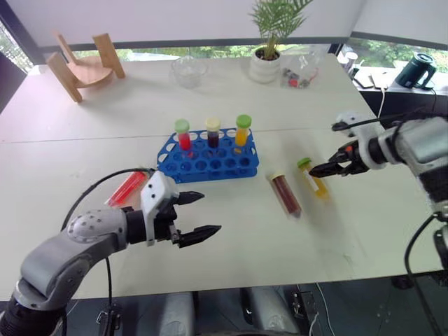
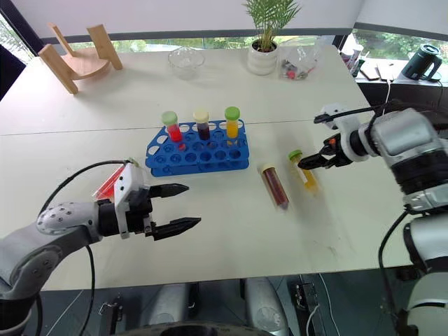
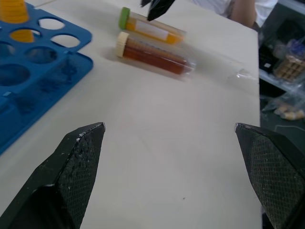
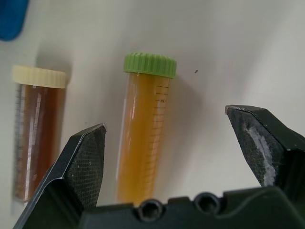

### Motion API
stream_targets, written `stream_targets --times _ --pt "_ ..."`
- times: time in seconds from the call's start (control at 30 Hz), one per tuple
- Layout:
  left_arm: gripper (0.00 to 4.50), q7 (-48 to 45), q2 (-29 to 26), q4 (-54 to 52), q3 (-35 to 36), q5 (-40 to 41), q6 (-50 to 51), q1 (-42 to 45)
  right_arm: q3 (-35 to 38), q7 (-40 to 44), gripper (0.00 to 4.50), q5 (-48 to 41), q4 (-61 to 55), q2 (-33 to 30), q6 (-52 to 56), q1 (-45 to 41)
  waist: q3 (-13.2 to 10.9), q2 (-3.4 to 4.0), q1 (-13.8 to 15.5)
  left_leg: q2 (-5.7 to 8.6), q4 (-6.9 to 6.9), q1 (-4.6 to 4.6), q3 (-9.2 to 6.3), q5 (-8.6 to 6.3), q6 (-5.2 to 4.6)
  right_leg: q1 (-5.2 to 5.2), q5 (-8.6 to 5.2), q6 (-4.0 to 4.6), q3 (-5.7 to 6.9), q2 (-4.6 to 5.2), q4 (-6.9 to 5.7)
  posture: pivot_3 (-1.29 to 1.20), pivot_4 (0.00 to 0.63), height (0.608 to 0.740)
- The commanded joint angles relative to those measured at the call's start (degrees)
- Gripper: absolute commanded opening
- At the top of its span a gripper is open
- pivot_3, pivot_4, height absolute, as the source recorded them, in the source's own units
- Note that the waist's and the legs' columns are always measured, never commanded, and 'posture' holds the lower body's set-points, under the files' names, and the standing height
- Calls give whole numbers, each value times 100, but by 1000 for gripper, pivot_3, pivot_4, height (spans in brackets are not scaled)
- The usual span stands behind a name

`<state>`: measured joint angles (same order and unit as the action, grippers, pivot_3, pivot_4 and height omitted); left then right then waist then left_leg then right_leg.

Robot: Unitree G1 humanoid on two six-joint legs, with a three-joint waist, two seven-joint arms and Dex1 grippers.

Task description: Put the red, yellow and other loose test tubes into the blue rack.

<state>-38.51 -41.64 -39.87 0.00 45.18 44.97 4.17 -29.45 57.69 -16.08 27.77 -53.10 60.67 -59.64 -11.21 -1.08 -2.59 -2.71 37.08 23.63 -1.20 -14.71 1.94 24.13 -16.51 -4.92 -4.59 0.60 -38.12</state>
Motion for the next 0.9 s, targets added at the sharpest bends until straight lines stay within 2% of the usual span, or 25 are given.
stream_targets --times 0.03,0.13,0.3,0.37,0.4,0.5,0.57,0.63,0.7,0.8,0.9 --pt "4500 55 38 -179 -171 -206 -127 -84 -151 109 4426 614 540 265 -480 -280 0 0 4 0 0 0 1 2 3 0 0 0 -1 0 -1 0 150 740" --pt "4500 58 76 -131 -341 -394 -196 -102 -275 418 4426 933 889 506 -650 -375 0 0 6 0 1 -1 1 3 5 0 1 0 -1 0 -3 0 150 740" --pt "4500 53 211 -7 -405 -559 -266 -127 -491 972 2158 1433 823 509 -1107 -96 1 1 15 0 2 -1 -1 3 5 -3 2 -2 2 0 -4 0 150 740" --pt "4500 41 261 66 -377 -592 -302 -160 -424 1022 1064 1577 808 499 -1226 -13 3 0 14 0 0 -5 -2 3 5 -6 2 -2 2 0 -6 0 150 740" --pt "4500 48 277 119 -321 -613 -318 -173 -270 959 864 1584 800 522 -1330 0 3 -1 13 0 0 -10 -2 3 5 -11 2 -2 3 0 -6 0 150 740" --pt "4500 60 308 282 107 -456 -316 -226 757 901 863 1040 286 675 -1934 50 3 0 2 0 1 -13 -4 3 5 -16 2 -2 3 0 -6 0 150 740" --pt "4500 40 297 411 556 -372 -404 -310 1821 1161 863 68 -904 870 -2179 383 1 2 -39 -1 3 -14 1 3 5 -13 3 -4 -1 -1 -8 0 150 740" --pt "4500 85 287 597 898 -477 -551 -320 2963 694 863 -935 -2188 1412 -1829 822 0 7 -105 -6 -4 -16 -4 3 5 -11 3 -4 0 -7 -13 0 150 740" --pt "4500 60 251 695 1070 -491 -603 -305 3659 -269 863 -1466 -3191 2169 -1535 1326 3 5 -112 -10 -7 -22 -19 3 5 -11 2 -2 4 -15 -34 0 150 740" --pt "4500 2 231 694 1137 -326 -482 -269 3658 -1312 863 -1381 -4459 3177 -2071 2321 9 -4 17 -9 -2 -19 -51 3 6 -31 -1 3 31 -17 -29 0 150 740" --pt "4500 -112 125 682 1052 -314 -387 -183 3203 -1975 863 -765 -4824 3777 -2981 3101 7 -2 70 9 1 -18 -48 11 21 -44 0 -3 35 8 -16 0 150 740"
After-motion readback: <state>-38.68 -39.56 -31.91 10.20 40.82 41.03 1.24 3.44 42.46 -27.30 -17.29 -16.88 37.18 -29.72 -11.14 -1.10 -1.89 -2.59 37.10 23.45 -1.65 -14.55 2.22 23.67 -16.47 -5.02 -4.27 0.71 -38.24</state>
